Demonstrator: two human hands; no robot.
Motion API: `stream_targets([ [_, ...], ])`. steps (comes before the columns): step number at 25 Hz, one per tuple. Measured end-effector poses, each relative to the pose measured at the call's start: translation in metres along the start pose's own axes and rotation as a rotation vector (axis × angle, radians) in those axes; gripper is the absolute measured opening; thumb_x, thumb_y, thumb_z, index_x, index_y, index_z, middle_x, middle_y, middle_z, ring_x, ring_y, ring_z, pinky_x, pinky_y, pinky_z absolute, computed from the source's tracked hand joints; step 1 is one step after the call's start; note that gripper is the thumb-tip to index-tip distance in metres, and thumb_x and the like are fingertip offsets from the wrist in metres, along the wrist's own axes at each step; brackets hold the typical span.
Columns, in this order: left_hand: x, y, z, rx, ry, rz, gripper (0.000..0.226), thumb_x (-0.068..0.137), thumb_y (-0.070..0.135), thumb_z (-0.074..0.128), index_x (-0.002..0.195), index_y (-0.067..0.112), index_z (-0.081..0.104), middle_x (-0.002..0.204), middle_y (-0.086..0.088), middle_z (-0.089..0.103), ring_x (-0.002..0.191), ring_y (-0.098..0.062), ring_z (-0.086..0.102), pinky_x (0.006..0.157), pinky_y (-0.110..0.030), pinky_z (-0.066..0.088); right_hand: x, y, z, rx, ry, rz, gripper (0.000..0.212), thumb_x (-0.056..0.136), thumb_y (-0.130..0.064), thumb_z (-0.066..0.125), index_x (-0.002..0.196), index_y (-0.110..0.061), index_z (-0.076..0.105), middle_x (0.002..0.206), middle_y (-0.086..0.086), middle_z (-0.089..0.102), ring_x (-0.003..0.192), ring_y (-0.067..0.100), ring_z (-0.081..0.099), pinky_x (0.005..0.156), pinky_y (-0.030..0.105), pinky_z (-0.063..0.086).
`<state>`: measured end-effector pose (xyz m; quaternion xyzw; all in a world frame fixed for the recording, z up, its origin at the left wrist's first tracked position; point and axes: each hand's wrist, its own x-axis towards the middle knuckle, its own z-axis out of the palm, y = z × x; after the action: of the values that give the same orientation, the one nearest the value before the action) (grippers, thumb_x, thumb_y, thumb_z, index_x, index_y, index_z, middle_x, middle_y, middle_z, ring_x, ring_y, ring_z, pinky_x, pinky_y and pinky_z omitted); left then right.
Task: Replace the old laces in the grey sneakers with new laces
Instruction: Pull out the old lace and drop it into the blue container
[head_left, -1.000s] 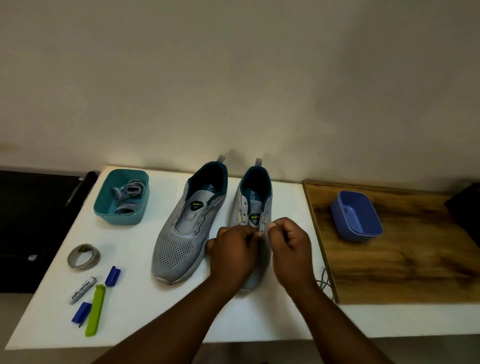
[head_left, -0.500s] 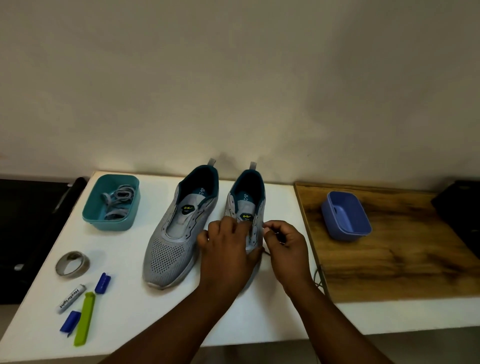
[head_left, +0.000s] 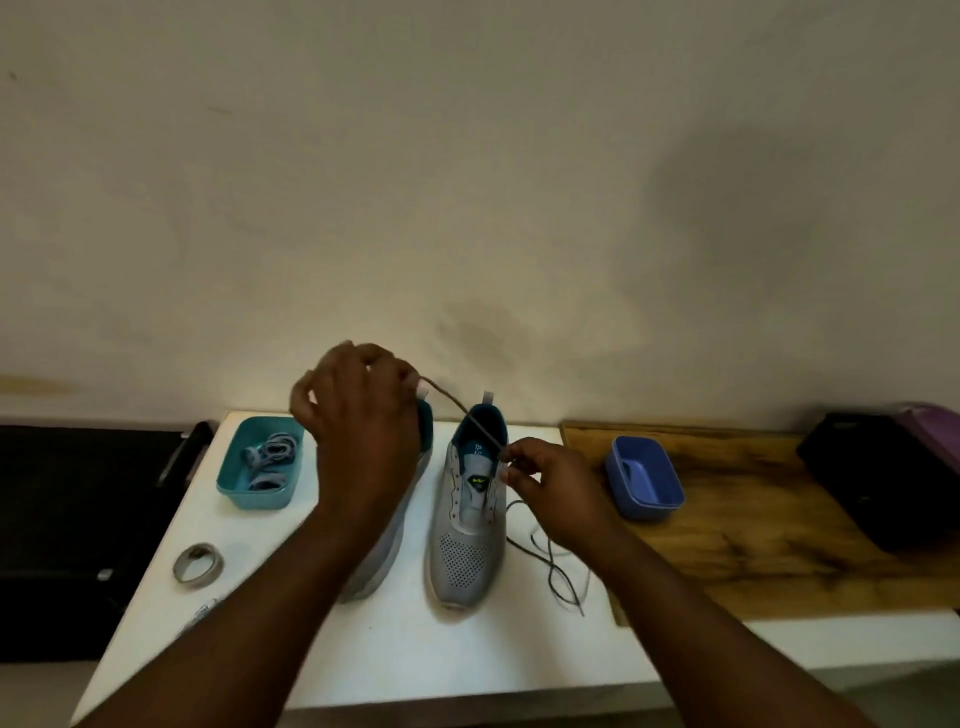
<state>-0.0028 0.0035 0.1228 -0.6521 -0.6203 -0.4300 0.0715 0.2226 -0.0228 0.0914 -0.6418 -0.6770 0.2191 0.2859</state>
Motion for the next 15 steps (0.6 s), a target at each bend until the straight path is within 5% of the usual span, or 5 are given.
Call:
stream_targets([
  [3,0.037,-0.016,-0.046,-0.094,0.187,-0.293,0.017,0.102,0.027,0.046,0.109,0.016,0.058,0.123,-0.010,0.053,0.120,-0.034,0.046,0.099,-0.051,0.032,0.002,-0.013,-0.039,-0.130,0.007,-0.021,0.007,0.097,-0.029,0.067,0.095,-0.028,0.073,0.084,-0.010,0.072,0.078,0.006,0.064,0.074,0.034,0.055],
  [6,0.051,-0.020,-0.088,-0.156,0.110,-0.469,0.020,0.100,0.025,0.045,0.111,0.017,0.060,0.121,-0.010,0.059,0.121,-0.036,0.047,0.101,-0.051,0.032,0.001,-0.055,-0.088,-0.056,0.101,-0.073,0.015,0.099,-0.028,0.065,0.087,-0.024,0.074,0.079,-0.009,0.073,0.075,0.007,0.066,0.072,0.032,0.054],
  [8,0.053,-0.016,-0.106,-0.163,-0.106,-0.404,0.033,0.094,0.030,0.045,0.123,0.022,0.059,0.124,-0.005,0.063,0.123,-0.032,0.049,0.106,-0.051,0.032,0.007,-0.103,-0.126,0.037,0.171,-0.156,0.017,0.099,-0.028,0.065,0.086,-0.023,0.075,0.082,-0.009,0.075,0.081,0.012,0.070,0.077,0.038,0.058],
  [11,0.064,0.018,-0.137,-0.586,-0.376,-0.240,0.058,0.093,0.042,0.047,0.149,0.026,0.043,0.142,0.007,0.057,0.127,-0.015,0.053,0.113,-0.043,0.037,0.022,-0.193,-0.190,0.017,0.262,-0.358,0.013,0.098,-0.026,0.066,0.092,-0.023,0.077,0.084,-0.010,0.076,0.085,0.011,0.072,0.083,0.038,0.059],
  [15,0.141,0.102,-0.207,-0.900,-0.430,-0.087,0.056,0.098,0.063,0.047,0.140,0.027,0.052,0.129,0.009,0.067,0.126,-0.007,0.057,0.104,-0.031,0.041,0.026,-0.301,-0.262,-0.094,0.261,-0.531,0.012,0.097,-0.024,0.065,0.092,-0.023,0.076,0.085,-0.007,0.075,0.085,0.009,0.071,0.083,0.035,0.059],
])
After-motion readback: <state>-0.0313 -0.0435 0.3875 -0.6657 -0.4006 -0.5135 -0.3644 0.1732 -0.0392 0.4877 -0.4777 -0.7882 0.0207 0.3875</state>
